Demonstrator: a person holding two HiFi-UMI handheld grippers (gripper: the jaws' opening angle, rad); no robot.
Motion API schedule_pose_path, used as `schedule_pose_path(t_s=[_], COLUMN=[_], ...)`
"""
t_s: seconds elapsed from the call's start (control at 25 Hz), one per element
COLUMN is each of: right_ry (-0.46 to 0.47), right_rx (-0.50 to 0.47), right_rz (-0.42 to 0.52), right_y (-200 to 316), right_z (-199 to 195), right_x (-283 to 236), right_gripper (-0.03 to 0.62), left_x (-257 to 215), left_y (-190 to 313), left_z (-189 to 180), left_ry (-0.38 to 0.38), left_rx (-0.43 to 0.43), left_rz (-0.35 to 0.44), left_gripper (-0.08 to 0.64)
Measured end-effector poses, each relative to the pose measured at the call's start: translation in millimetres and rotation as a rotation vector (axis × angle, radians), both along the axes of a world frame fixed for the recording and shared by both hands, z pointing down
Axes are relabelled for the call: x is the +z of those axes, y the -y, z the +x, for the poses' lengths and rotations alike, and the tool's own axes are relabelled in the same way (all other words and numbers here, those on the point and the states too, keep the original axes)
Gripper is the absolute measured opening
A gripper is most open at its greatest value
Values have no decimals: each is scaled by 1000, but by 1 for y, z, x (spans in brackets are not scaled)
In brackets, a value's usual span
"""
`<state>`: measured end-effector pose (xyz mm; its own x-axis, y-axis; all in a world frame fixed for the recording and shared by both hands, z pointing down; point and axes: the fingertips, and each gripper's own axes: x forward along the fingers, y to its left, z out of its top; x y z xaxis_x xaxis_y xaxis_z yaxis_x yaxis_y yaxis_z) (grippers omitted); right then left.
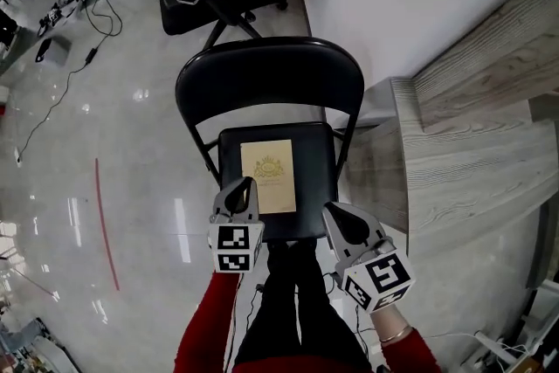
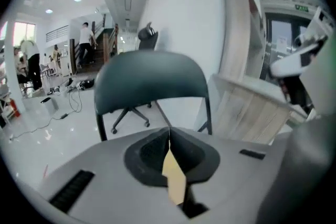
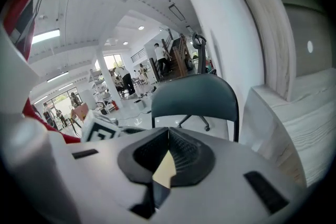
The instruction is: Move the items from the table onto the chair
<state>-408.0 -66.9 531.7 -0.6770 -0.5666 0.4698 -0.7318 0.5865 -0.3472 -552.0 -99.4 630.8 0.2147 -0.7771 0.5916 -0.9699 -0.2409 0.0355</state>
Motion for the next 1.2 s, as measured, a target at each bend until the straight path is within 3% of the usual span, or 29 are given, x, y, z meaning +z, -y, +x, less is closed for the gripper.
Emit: schedule_pose_path(t_s=[0.08,0.2,0.28,0.56,0.64,0.76,1.2], right_ry=[44,97,117,166,168,165,138], right_rx=[-8,-35,-61,-129,-120,-100,-80], right_rz=[20,60,88,155,170,185,247], right_y=[0,-7,-14,-52,-57,-62,-74], right_z=[-5,-10,-12,-9,-4,2,12], right_x=[-16,-44,-62,-93,-96,-97,-102], right_gripper=[14,14,14,14,14,14,12], left_x=[-53,-115,-140,-189,-198,-203,-204], left_y=[-23,-55,-72,-105,-108,-112,-115], left_z=[10,23,24,35,40,48,66], left_ry=[-98,-273,-320,-318,-281,-241,-252], left_rx=[32,79,85,126,145,183,236], left_rz=[88,159,180,228,251,269,272], left_gripper=[11,9,9,8,8,8,8])
